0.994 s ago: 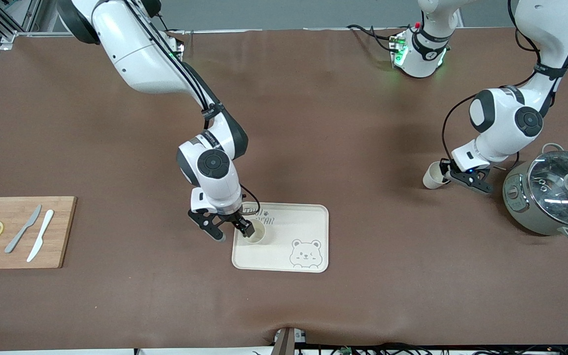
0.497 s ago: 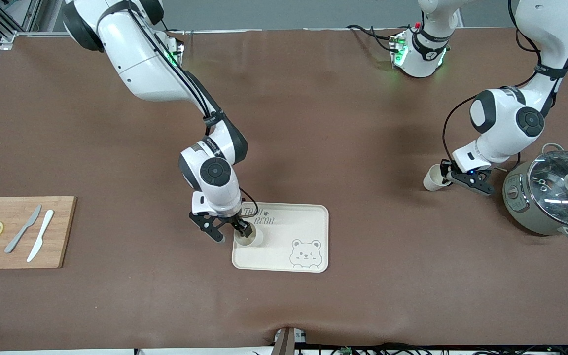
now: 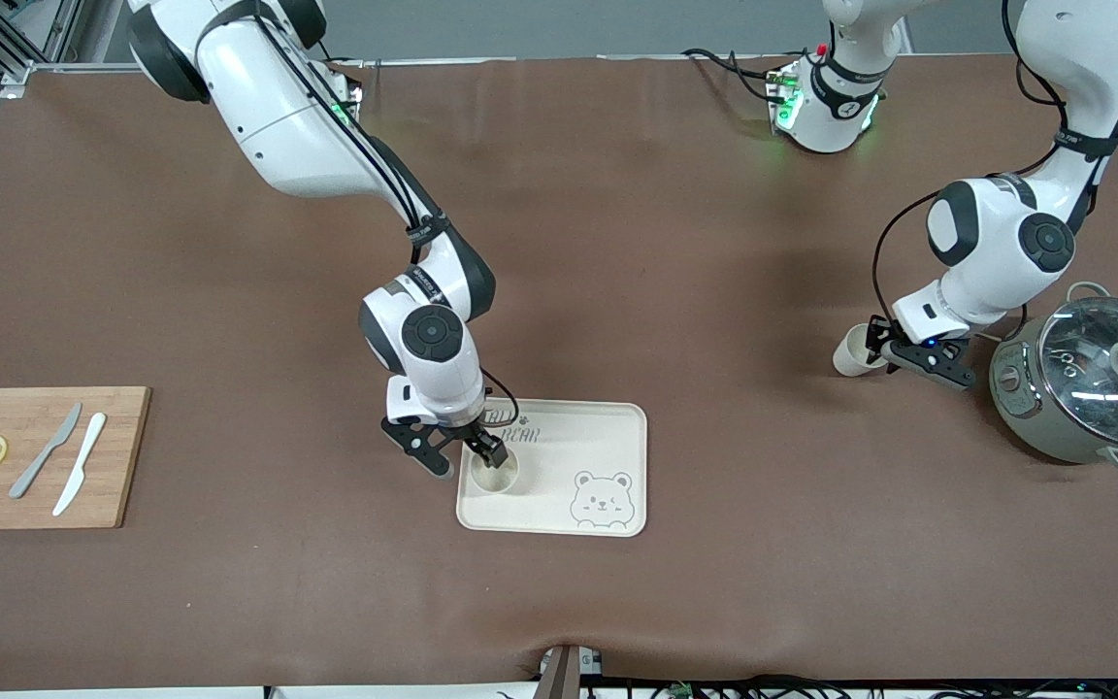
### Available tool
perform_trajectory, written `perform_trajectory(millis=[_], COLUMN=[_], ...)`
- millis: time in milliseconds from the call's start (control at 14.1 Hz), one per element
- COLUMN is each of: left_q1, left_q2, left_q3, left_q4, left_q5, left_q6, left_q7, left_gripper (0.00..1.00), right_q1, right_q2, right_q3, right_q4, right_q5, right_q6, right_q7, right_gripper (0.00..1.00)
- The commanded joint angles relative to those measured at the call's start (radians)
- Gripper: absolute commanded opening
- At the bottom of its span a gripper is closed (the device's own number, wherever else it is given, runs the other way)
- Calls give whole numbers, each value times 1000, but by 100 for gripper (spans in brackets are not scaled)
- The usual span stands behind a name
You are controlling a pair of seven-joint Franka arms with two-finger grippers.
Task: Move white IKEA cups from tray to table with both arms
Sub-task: 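Set the cup down near the pot with the left gripper and release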
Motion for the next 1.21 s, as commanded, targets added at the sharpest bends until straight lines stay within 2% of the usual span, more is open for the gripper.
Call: perform_trajectory(millis=[0, 71, 142, 284, 355, 426, 568, 781, 1136], left_q1=[15, 15, 15, 15, 15, 15, 15, 15, 17], left_q2=[6, 5, 0, -4, -4, -7, -14, -32, -67], left_q3=[-16, -16, -16, -16, -16, -16, -16, -16, -16], left_q4=[9, 9, 9, 9, 9, 9, 9, 9, 7], left_q5=[-6, -6, -6, -6, -6, -6, -6, -6, -6], left_q6=[10, 10, 10, 10, 10, 10, 10, 7, -10], left_q7=[28, 28, 28, 28, 27, 27, 27, 27, 22], left_gripper=[63, 79, 87, 89, 98, 100, 100, 100, 100], right_q1=[3, 3, 3, 2, 2, 2, 2, 2, 2], right_q2=[-9, -8, -8, -8, -9, -9, -11, -17, -12], right_q3=[2, 2, 2, 2, 2, 2, 2, 4, 6], right_q4=[3, 3, 3, 3, 4, 4, 4, 20, 53], right_q5=[-14, -16, -18, -19, -21, -21, -18, -14, -16], right_q6=[-14, -14, -14, -14, -14, -14, -16, -46, -92], right_q7=[19, 19, 19, 19, 18, 18, 18, 15, 16], right_gripper=[100, 100, 100, 100, 100, 100, 100, 91, 93])
